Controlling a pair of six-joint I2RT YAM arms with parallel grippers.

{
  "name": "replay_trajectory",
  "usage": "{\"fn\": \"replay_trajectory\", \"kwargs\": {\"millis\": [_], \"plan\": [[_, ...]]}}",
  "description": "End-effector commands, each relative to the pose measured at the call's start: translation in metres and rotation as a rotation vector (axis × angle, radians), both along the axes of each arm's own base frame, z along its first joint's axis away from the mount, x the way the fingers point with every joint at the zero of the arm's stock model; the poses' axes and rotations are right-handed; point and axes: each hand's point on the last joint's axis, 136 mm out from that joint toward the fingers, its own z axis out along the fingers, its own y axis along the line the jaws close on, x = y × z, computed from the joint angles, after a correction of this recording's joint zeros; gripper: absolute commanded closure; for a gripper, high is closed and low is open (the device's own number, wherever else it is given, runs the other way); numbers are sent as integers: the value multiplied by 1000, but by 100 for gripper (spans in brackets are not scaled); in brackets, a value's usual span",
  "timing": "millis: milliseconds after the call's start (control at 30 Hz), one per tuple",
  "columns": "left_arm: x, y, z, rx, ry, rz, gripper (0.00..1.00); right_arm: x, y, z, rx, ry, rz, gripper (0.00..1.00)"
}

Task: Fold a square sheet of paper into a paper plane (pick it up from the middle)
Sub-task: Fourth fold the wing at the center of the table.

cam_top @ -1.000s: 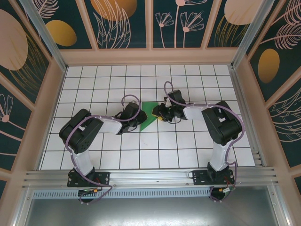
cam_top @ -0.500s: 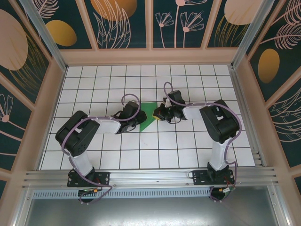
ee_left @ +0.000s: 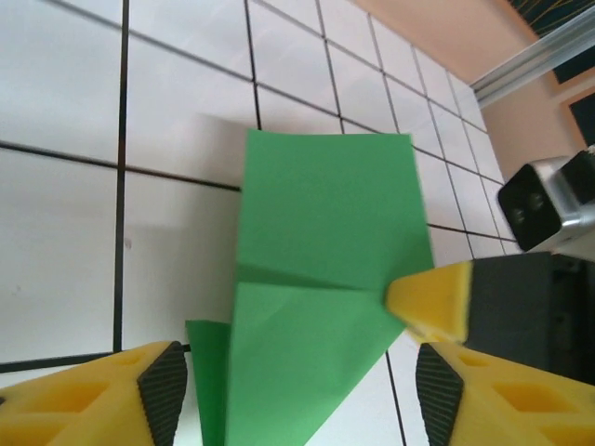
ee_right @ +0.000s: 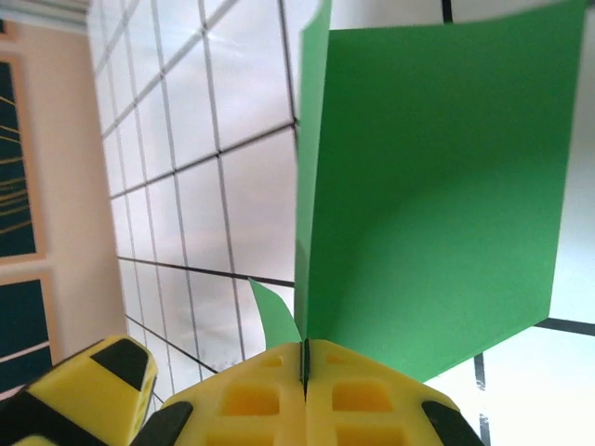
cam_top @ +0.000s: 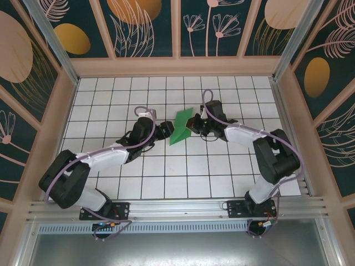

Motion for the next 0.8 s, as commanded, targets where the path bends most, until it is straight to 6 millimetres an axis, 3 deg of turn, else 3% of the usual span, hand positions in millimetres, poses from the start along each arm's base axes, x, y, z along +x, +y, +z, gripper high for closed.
{"fn": "replay_trajectory", "kwargs": {"millis": [0, 300, 433, 633, 767], "plan": [[-1, 4, 16, 23, -96, -18, 22, 5, -19, 2, -63, 7, -91, 100], [-2, -7, 7, 100, -228, -137, 5, 8, -19, -26, -11, 184, -213, 100], [-4, -14, 4, 153, -324, -214, 7, 14, -12, -33, -12, 254, -230, 100], [3, -6, -6, 291, -409, -218, 7, 22, -7, -35, -55, 301, -254, 100], [7, -10, -13, 346, -451, -250, 10, 28, 10, -33, -70, 309, -212, 100]]}}
